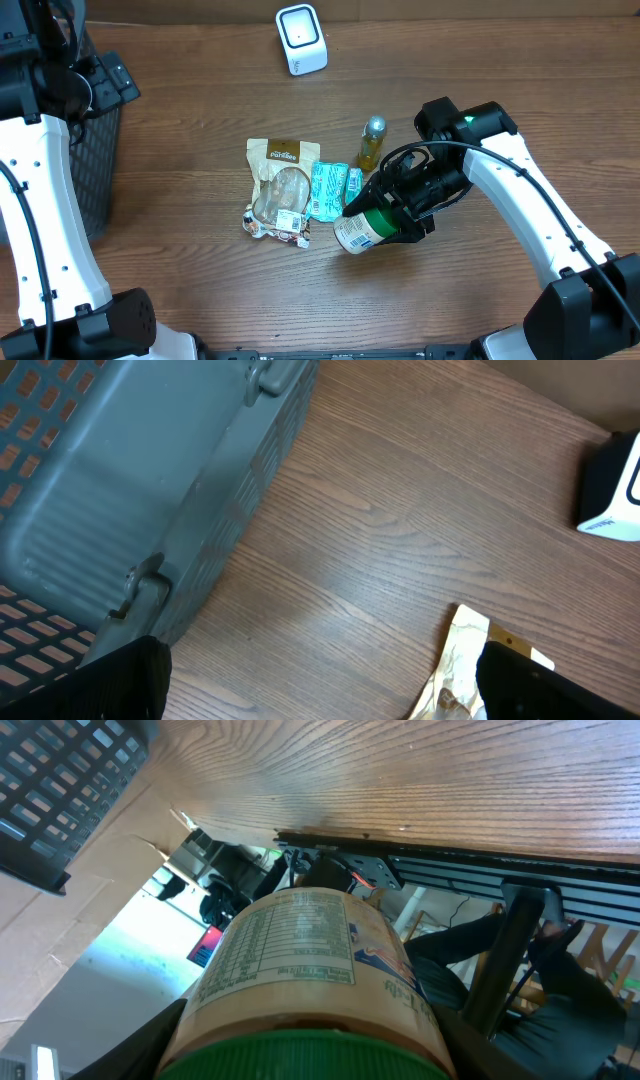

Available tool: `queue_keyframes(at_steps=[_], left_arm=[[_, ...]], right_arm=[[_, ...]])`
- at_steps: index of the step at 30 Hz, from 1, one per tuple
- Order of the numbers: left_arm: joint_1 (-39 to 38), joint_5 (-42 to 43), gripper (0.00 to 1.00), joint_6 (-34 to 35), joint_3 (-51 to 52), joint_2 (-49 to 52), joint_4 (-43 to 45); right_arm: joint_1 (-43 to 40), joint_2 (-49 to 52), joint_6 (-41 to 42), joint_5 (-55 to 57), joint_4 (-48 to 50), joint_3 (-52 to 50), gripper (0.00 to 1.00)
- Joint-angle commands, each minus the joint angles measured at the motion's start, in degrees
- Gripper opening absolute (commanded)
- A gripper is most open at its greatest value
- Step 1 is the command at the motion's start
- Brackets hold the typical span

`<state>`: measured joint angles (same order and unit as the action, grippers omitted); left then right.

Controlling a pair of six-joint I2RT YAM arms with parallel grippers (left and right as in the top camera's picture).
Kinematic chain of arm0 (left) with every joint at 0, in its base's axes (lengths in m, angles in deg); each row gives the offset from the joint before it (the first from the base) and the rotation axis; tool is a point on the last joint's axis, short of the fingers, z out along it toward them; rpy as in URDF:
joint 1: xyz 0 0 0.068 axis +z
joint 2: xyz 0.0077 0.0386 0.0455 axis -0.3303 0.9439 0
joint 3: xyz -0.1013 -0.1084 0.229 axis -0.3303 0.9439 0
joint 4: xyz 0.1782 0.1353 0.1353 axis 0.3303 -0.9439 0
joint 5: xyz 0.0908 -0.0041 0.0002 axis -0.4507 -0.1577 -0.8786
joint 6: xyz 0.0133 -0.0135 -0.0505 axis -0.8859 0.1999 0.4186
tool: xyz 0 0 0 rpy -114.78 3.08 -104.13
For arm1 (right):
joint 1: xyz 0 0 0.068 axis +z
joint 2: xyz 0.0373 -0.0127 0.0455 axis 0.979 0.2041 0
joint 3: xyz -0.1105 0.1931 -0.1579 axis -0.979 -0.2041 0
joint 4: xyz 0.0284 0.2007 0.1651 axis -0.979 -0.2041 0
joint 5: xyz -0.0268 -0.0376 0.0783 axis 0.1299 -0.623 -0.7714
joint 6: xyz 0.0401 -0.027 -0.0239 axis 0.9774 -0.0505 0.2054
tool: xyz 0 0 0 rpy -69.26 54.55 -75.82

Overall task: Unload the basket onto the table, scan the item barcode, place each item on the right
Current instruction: 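Lift the jar with the right gripper and tilt it, then carry the jar with the right gripper to the white scanner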

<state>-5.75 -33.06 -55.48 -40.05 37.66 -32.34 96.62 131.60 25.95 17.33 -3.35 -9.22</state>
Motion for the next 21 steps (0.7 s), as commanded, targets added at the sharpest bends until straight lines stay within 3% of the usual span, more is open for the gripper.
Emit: queue_keyframes(at_steps=[1,4,7,21], left_arm=[[-0.04,0.28,1.0,-0.2,-0.44,0.33,0.07],[-0.04,0.28,0.99,-0.2,-0.44,0.33,0.07],[-0.04,0.28,1.0,-0.2,-0.44,0.33,0.07],[-0.04,0.28,1.0,-0.2,-0.44,0.33,0.07]], right_arm=[[-0.04,-1.11,0.44,-2.89,0.11,1.25,0.13],[-0.04,-1.11,2.47,-3.96,0.13,1.25,0.13],[-0.04,-1.11,3.19,-7.04,0.17,1.25,0.04],[-0.04,-1.11,3.15,-7.02,1.27,1.25,0.04]])
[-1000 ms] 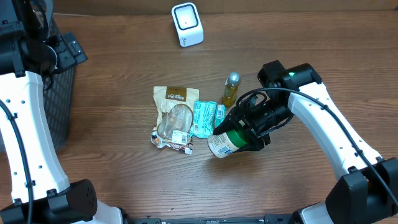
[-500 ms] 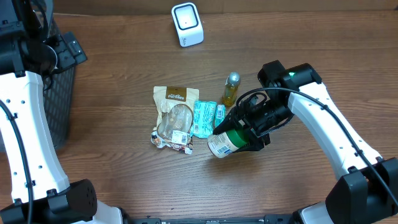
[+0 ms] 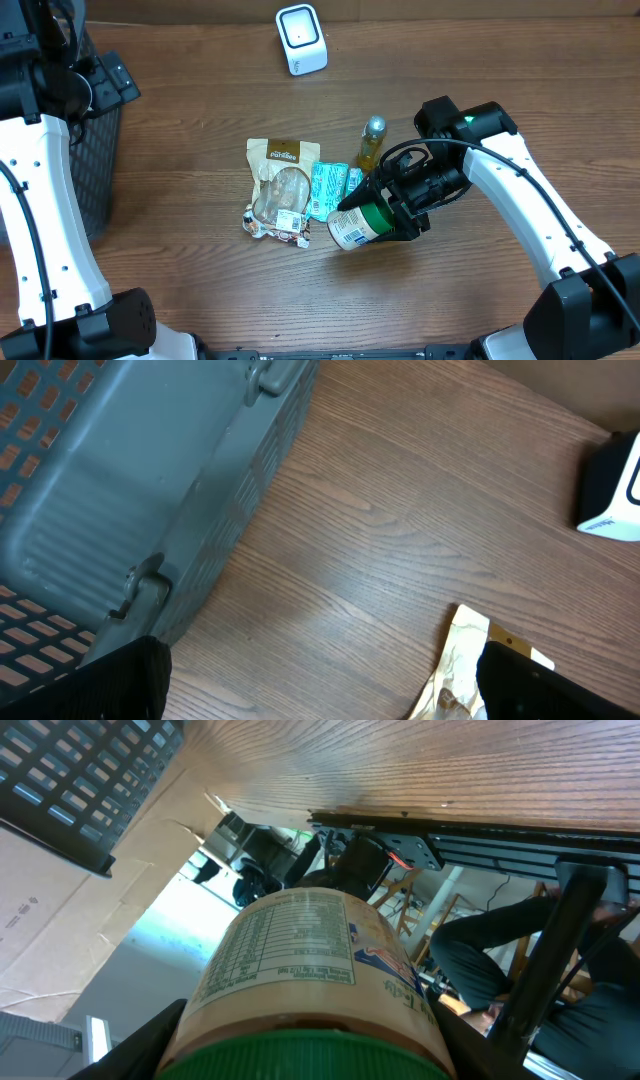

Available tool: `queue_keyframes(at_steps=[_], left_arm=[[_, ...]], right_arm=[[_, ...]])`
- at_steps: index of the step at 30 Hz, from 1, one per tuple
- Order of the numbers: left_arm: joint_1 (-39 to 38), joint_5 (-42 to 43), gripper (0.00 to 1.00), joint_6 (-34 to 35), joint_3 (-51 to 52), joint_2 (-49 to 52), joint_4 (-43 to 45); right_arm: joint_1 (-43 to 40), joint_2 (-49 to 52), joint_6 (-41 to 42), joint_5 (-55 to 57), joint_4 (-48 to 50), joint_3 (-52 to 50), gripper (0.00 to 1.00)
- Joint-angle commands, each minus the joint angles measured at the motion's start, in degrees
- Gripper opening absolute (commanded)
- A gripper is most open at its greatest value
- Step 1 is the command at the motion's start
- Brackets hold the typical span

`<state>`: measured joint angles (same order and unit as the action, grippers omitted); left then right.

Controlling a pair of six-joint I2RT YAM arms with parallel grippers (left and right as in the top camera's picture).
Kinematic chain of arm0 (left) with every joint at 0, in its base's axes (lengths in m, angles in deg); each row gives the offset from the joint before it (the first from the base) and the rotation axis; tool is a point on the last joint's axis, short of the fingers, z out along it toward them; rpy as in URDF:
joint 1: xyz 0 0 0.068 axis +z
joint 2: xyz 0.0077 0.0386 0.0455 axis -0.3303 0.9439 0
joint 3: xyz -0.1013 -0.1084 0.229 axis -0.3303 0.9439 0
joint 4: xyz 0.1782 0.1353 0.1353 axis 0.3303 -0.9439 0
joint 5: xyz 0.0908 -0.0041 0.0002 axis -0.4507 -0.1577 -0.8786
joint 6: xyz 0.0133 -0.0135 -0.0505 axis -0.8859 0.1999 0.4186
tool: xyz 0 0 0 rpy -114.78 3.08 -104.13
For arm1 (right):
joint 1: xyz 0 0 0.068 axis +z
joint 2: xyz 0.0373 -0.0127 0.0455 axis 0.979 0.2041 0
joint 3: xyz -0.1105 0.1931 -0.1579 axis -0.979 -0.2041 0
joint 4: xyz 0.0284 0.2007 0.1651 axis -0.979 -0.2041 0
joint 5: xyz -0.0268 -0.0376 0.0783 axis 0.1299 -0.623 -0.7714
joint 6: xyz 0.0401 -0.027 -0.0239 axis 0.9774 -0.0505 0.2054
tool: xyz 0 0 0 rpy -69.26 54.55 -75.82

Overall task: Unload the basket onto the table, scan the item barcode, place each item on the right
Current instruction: 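Carry the jar with the right gripper to the white scanner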

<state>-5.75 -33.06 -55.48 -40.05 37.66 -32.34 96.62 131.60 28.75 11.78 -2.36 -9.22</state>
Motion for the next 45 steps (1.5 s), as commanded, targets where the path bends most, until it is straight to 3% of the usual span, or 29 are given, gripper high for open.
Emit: queue_keyframes(at_steps=[1,6,7,9,11,13,16,20,34,45], left_arm=[[-0.04,0.28,1.0,-0.2,-0.44,0.33,0.07],[-0.04,0.28,1.0,-0.2,-0.44,0.33,0.07],[-0.04,0.28,1.0,-0.2,-0.44,0.33,0.07],[-0.04,0.28,1.0,-0.2,-0.44,0.33,0.07],[-0.04,0.28,1.0,-0.2,-0.44,0.33,0.07],[-0.04,0.28,1.0,-0.2,-0.44,0.33,0.07],[-0.04,0.28,1.0,-0.2,-0.44,0.33,0.07],[-0.04,0.28,1.0,-0.2,-0.44,0.33,0.07],[-0.04,0.28,0.99,-0.2,-0.44,0.33,0.07],[-0.04,0.28,1.0,-0.2,-0.44,0.33,0.07]], right_arm=[[-0.07,-1.11,0.35,-0.13,0.92,1.25,0.04],[-0.04,-1.11,0.33,18.6,5.03,1.25,0.04],[-0.04,-1.11,0.33,30.84,6.93,1.25,0.05],[-0.04,-1.11,0.35,42.4,9.2,1.25,0.15],[-0.04,-1.11,0.33,51.98,11.08,1.25,0.15],[-0.07,-1.11,0.33,56.54,12.33,1.25,0.04],[-0.2,-1.11,-2.05,57.42,15.08,1.29,0.04],[-0.94,-1.11,-12.24,57.42,16.96,5.03,0.04],[-1.57,3.13,-21.64,57.4,2.82,45.72,0.05],[-1.57,6.51,-21.11,49.53,9.9,46.99,0.05]])
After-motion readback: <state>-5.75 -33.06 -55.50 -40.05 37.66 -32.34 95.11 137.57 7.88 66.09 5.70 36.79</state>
